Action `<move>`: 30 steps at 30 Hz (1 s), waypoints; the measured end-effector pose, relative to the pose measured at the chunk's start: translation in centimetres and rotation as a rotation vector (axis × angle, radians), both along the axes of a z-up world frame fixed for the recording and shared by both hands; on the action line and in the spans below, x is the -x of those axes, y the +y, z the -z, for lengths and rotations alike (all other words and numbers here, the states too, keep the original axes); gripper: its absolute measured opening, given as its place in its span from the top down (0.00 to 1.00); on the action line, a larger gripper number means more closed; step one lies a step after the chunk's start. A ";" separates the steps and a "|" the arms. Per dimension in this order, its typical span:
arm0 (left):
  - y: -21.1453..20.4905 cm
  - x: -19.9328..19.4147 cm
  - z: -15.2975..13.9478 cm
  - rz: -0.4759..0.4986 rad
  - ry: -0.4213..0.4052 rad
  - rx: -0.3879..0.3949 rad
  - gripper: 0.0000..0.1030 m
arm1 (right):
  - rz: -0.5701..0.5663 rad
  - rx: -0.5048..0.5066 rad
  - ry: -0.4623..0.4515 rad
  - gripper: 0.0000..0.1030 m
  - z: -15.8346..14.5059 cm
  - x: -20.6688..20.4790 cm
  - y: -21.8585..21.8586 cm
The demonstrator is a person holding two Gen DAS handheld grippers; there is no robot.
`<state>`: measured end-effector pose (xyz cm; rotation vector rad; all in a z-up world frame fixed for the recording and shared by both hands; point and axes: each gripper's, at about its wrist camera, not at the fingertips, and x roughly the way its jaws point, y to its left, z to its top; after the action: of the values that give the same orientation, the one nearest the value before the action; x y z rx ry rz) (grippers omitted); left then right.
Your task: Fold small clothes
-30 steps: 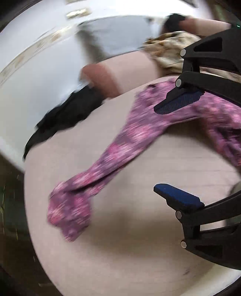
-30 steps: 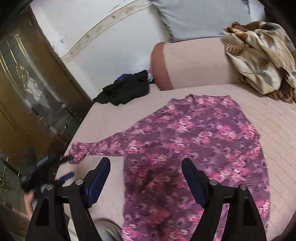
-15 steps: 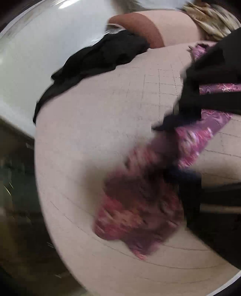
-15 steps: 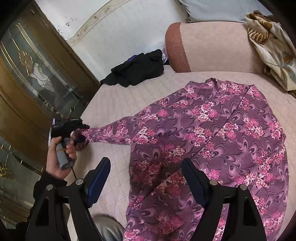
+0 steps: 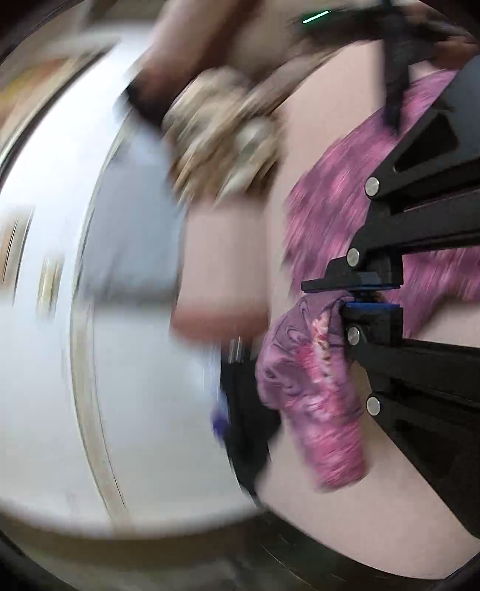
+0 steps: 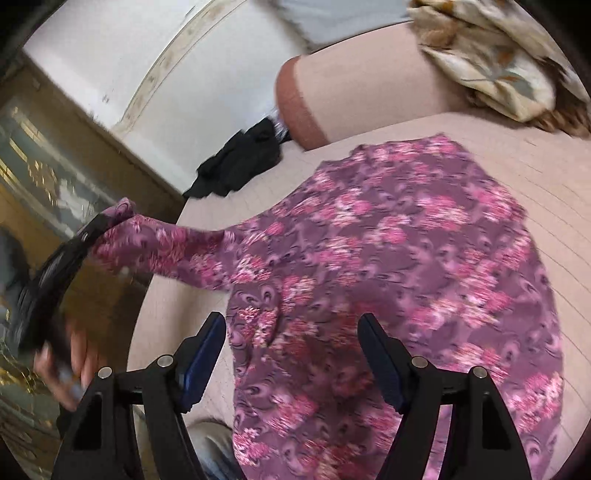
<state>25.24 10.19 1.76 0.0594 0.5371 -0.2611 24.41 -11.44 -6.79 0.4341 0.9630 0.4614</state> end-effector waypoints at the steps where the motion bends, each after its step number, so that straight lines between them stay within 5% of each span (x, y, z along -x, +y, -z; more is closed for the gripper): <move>1: -2.8 0.4 1.2 0.072 0.025 -0.034 0.96 | 0.030 -0.009 0.000 0.23 0.0 0.4 -1.5; 5: -10.6 1.3 8.7 0.276 0.201 -0.132 0.96 | 0.118 -0.034 0.027 0.23 1.4 1.2 -6.9; 10: -13.1 1.8 17.3 0.293 0.468 -0.119 0.93 | 0.159 -0.091 0.125 0.23 5.9 0.9 -11.6; 13: -12.0 2.9 17.5 0.275 0.490 -0.161 0.81 | 0.161 -0.127 0.177 0.23 8.1 0.5 -12.8; 16: -10.2 3.8 16.0 0.275 0.476 -0.046 0.35 | 0.134 -0.149 0.190 0.19 8.9 -0.3 -12.7; 22: -6.4 3.4 16.5 0.122 0.503 0.099 0.33 | -0.004 -0.056 0.202 0.18 10.7 -3.4 -7.5; 23: -5.8 2.8 16.6 0.093 0.510 0.126 0.33 | -0.019 -0.011 0.215 0.21 11.2 -4.1 -6.4; 25: -4.5 2.2 16.6 0.042 0.524 0.171 0.33 | -0.038 0.063 0.221 0.87 11.4 -4.8 -4.9; 30: -2.7 2.6 16.1 0.017 0.513 0.273 0.33 | -0.014 0.061 0.023 0.89 3.3 -0.7 -6.6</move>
<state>22.68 7.48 -14.34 -0.2750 1.0059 -0.3672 25.12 -18.02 -10.09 0.3787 0.9999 0.4396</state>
